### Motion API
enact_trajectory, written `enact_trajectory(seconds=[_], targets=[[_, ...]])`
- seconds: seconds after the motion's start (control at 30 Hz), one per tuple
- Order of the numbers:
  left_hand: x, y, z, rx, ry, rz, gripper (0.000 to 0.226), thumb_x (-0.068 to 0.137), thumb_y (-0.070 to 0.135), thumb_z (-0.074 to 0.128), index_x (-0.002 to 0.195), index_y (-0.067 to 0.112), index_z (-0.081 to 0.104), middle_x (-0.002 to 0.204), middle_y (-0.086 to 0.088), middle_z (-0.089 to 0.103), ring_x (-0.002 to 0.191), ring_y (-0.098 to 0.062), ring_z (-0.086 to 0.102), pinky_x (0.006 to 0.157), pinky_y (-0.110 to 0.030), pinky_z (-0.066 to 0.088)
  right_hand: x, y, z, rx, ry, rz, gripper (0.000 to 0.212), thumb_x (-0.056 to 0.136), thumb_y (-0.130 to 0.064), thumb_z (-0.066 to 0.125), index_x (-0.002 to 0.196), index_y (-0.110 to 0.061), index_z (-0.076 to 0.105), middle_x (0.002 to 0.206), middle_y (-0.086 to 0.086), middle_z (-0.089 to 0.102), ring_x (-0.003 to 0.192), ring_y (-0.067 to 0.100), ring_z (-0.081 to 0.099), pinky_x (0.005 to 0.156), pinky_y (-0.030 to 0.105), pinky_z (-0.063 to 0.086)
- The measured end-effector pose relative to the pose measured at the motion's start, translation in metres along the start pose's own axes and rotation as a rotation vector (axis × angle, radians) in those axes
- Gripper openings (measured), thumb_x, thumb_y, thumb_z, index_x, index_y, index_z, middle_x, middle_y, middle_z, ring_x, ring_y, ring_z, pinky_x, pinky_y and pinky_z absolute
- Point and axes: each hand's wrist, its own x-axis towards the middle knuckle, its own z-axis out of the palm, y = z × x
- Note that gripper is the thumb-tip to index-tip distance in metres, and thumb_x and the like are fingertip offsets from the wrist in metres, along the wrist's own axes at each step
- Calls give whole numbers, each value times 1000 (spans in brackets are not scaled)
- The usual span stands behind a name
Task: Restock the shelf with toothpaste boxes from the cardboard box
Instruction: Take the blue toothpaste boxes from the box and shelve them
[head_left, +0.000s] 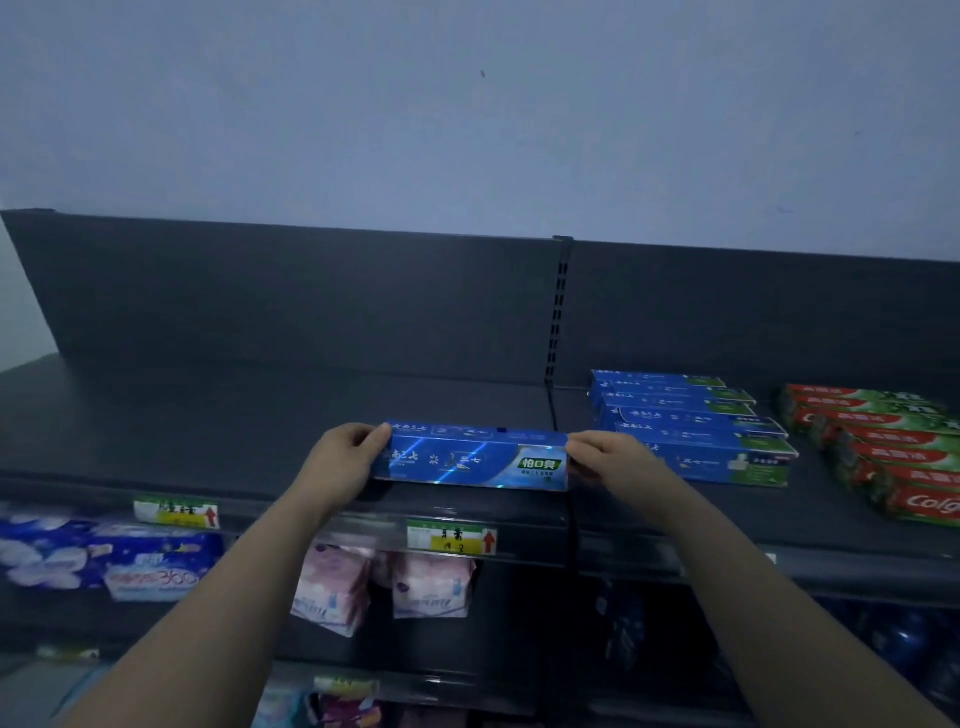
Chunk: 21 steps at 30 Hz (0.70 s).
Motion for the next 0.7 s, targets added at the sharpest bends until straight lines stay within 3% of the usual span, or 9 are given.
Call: enact_trajectory(seconds=[0.1,0.17,0.27,0.33,0.43,0.6,0.7], targets=[[7,-1,1,32,-44,37,25,97,30,53,107,11,65,102,-2,66,96,-19,60,83,-28,42,-4,-1,7,-54,61,9,29,96,-25,52,101,1,64,102,23,66,91,31,64,96,51,46],[12,-1,3,44,-83,57,26,97,28,52,110,9,64,105,-2,67,100,-20,60,85,-28,42,-2,1,11,-59,113,32,30,95,-24,51,102,4,60,108,26,62,102,40,60,97,58,44],[22,-3,7,43,-104,47,34,96,30,53,122,8,61,119,-6,65,110,-22,59,93,-30,41,2,-2,17,-61,202,74,19,98,-20,49,103,-6,62,99,11,66,104,30,61,98,48,47],[26,1,10,26,-106,26,42,96,30,55,132,7,54,130,-8,59,117,-23,56,98,-29,38,9,-5,21,-49,267,87,30,99,-20,50,126,-11,59,112,2,63,109,22,58,101,43,47],[35,6,17,10,-125,6,50,96,31,55,139,8,46,137,-10,54,122,-24,53,103,-32,37,19,-7,24,-51,340,98,40,98,-23,51,136,-13,52,134,4,55,120,22,53,103,43,45],[41,9,25,-1,-117,-14,55,96,34,53,144,10,39,144,-9,47,129,-24,47,103,-33,35,25,-6,26,-45,361,128,45,97,-29,50,141,-18,47,137,1,52,120,20,52,103,44,45],[38,11,28,-27,-19,-8,57,95,34,54,144,10,38,145,-9,45,130,-25,45,105,-34,34,17,-4,25,-2,381,123,48,96,-30,53,142,-16,44,139,0,50,122,18,49,105,43,43]])
